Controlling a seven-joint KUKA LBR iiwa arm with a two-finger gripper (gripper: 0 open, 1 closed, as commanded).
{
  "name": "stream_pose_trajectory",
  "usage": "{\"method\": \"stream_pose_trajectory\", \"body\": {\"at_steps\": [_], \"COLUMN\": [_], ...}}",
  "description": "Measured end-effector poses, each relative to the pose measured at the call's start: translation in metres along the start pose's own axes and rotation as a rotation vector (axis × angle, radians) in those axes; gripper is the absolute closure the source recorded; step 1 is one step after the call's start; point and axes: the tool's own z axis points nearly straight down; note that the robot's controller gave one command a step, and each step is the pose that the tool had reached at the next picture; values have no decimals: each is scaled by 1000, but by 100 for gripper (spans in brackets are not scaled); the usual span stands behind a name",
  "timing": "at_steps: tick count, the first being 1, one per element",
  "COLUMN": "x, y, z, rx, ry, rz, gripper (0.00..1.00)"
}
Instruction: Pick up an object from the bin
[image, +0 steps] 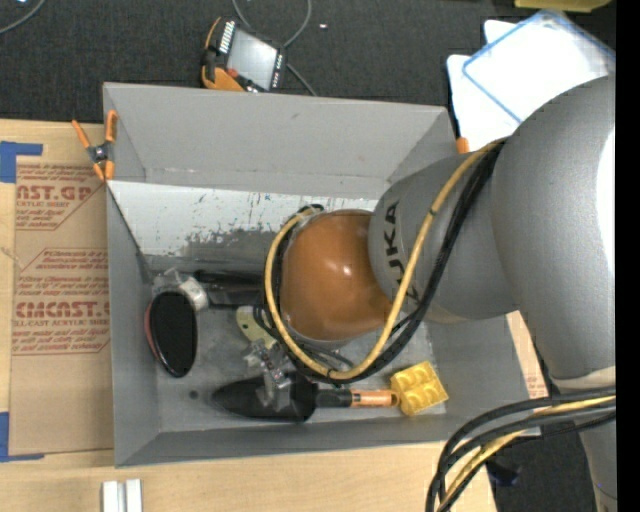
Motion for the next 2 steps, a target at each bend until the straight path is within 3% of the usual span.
{"method": "stream_pose_trajectory", "body": {"at_steps": [1, 2], "x": [0, 12], "y": [0, -32], "z": [0, -56], "rx": [0, 1], "ry": [0, -2], "rz": [0, -233], "gripper": [100, 100]}}
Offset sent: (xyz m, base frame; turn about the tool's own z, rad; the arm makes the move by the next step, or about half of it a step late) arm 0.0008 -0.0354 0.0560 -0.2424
